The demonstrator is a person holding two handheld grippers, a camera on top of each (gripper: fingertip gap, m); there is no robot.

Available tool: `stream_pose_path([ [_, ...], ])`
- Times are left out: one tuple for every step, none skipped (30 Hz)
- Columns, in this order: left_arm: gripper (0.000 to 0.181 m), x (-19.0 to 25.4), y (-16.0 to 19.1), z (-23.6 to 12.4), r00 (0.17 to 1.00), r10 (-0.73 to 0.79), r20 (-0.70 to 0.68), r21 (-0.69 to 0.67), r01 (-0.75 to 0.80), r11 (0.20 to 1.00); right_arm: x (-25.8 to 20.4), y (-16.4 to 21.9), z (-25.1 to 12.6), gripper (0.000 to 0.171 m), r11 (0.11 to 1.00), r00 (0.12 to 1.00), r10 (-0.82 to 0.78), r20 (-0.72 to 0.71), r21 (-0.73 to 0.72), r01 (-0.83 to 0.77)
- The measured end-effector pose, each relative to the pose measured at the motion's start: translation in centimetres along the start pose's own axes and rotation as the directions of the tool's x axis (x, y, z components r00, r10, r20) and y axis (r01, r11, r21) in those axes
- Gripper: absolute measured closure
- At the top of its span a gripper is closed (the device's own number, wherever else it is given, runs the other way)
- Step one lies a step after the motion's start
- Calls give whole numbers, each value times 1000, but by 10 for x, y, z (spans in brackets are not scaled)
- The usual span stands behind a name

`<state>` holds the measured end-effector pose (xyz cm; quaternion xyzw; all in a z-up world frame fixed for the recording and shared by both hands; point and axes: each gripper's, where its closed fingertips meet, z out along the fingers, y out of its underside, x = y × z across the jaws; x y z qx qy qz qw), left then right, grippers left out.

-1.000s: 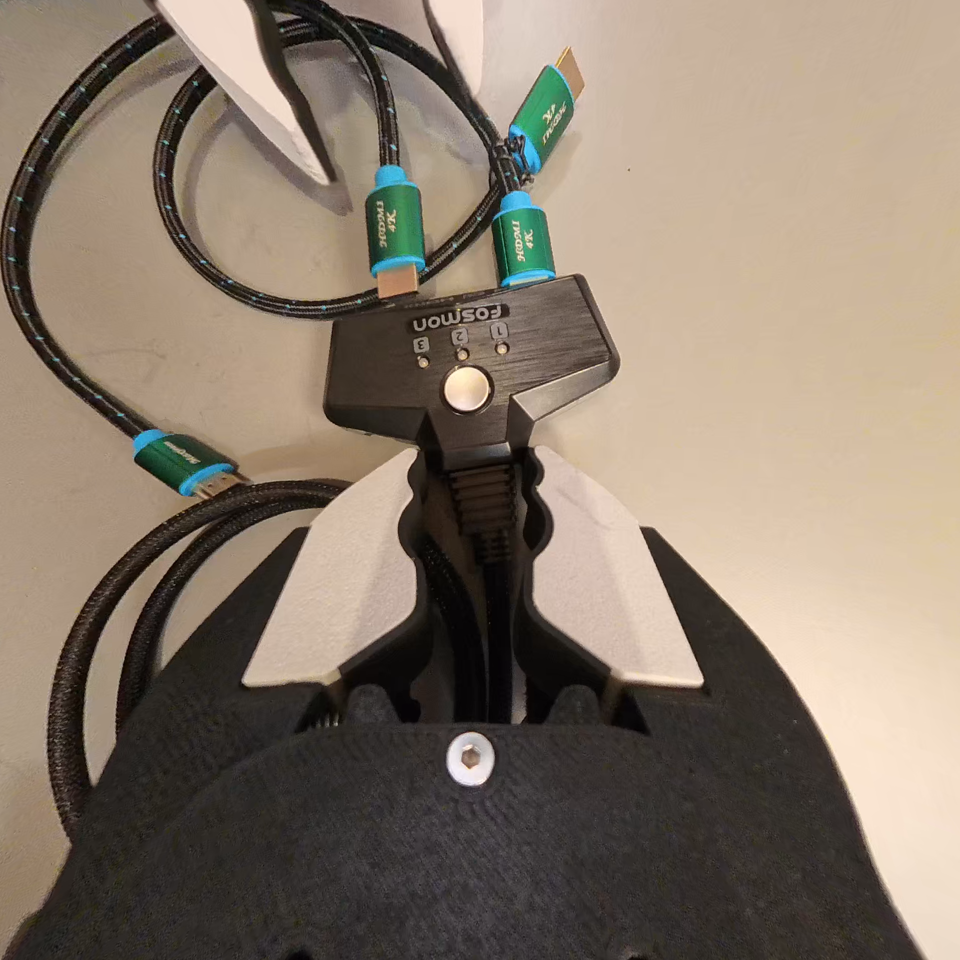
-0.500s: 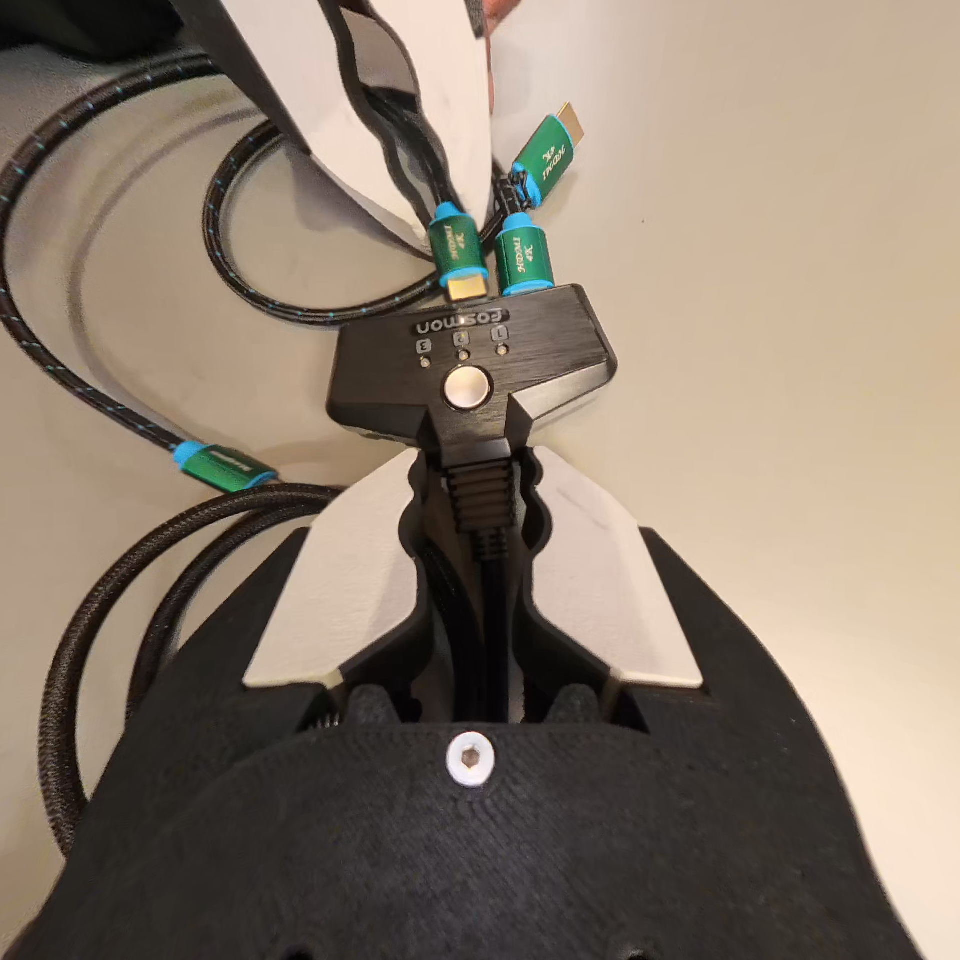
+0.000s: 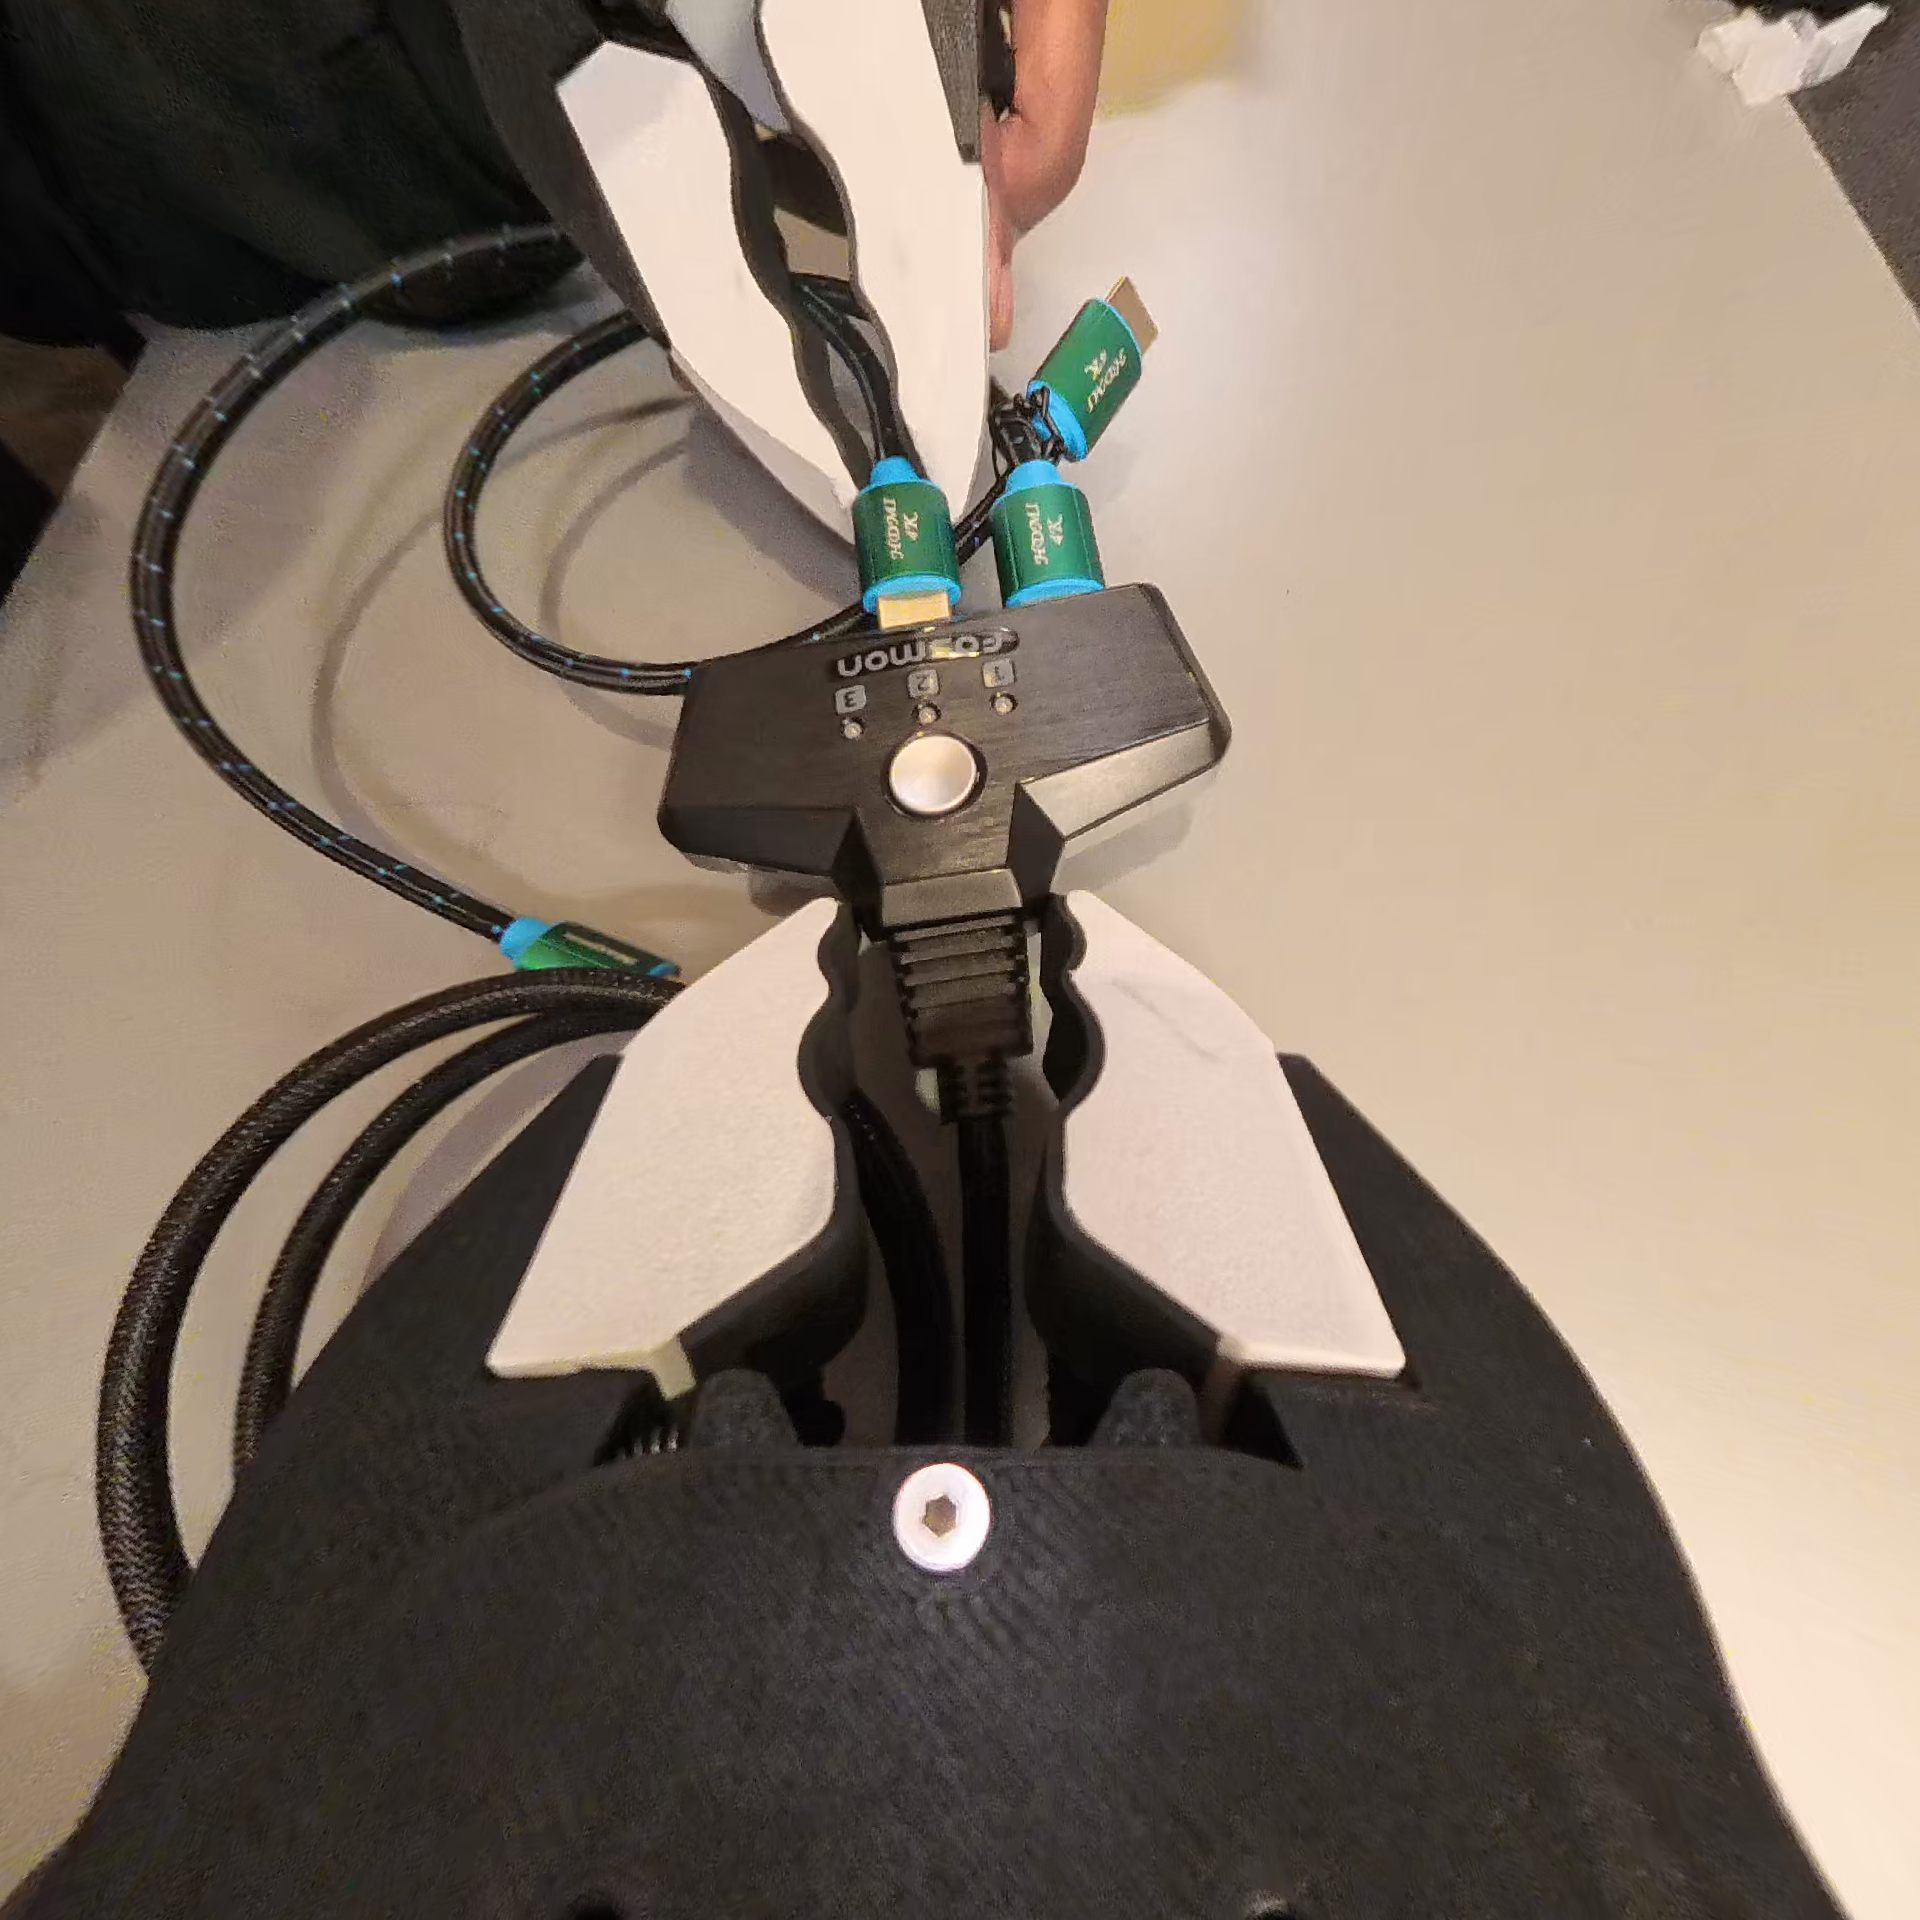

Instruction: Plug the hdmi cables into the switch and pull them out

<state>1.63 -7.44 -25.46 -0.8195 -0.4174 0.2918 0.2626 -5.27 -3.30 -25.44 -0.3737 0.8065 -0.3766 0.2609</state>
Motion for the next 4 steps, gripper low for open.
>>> stream_pose_path([
  [171,-1,-1,-2,1000,11,13,-2,-11,1000,0,-1,0,137,1000,1000,-1,0,7,1],
  [171,-2,-1,-3,999,25,24,-7,-25,1000,0,-2,0,137,1000,1000,-4,-1,7,4],
  [171,-2,-1,-3,999,32,29,-9,-32,999,0,-2,0,137,1000,1000,-6,0,8,6],
  [171,-2,-2,-3,999,33,29,-5,-33,999,0,-2,0,137,1000,1000,-6,3,11,6],
])
